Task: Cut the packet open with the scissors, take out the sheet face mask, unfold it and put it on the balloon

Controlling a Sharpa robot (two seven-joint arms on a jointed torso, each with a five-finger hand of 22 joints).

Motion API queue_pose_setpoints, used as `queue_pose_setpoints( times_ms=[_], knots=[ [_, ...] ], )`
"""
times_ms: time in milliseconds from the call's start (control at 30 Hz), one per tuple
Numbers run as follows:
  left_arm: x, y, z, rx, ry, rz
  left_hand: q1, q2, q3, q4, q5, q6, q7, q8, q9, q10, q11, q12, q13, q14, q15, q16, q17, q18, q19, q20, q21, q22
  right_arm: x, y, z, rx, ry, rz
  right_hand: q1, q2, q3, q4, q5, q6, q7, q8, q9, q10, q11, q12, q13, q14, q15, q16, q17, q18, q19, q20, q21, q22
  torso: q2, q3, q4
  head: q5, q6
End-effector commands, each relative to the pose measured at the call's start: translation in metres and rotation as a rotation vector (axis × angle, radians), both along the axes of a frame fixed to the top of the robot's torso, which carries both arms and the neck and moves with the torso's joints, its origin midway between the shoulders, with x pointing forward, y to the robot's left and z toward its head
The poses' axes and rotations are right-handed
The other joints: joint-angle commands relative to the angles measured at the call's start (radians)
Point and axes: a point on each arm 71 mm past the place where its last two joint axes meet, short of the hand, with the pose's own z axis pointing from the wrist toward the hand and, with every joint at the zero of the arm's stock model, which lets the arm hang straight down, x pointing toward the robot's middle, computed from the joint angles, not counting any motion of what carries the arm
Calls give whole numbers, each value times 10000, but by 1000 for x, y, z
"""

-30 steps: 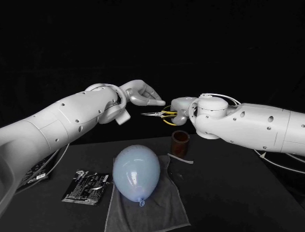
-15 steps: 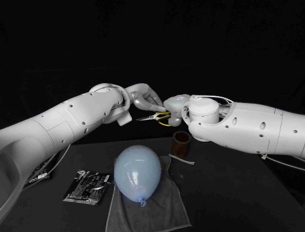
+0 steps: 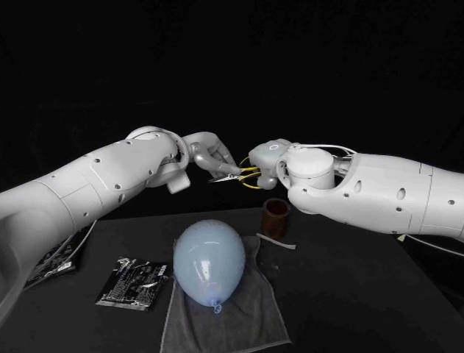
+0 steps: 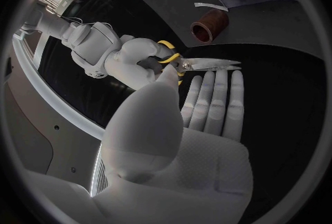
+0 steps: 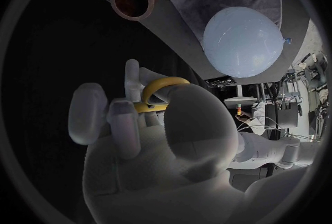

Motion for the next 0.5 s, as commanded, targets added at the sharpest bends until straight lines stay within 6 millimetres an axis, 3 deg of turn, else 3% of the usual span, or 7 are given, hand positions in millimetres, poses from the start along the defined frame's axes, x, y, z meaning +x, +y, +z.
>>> queue_pose_setpoints(
  times_ms=[33,300,500],
  knots=[
    [-3,-1,-4,117,763,-174,28,-72,-61,4,-42,68,469,8,3,115,-3,48,-3,100,-3,64,22,137,69,9,40,4,-1,1,3,-251,-439,85,61,-24,43,84,29,60,-7,70,139,1165,-600,-58,-3,786,-102,35,1208,71,92,-12,64,255,0,-6,13,-13,-16],
    [-5,-3,-6,3,1201,-386,41,5,-84,-1,-40,244,412,55,20,299,-60,63,-1,248,-62,115,87,152,116,9,57,-15,-2,5,4,-229,-523,181,70,-44,58,105,29,74,-11,67,147,1185,-603,-68,1,789,-104,38,1219,63,111,-13,93,282,-1,-4,8,16,-26],
    [-6,-4,-6,-180,1428,-515,327,324,88,-7,-39,584,179,140,49,692,-261,90,6,445,-214,172,194,142,120,14,38,-65,-1,6,4,-260,-530,192,74,-50,63,113,29,78,-12,66,149,1192,-604,-71,2,791,-104,42,1234,61,116,-14,99,288,3,-2,0,2,-43]
  ],
)
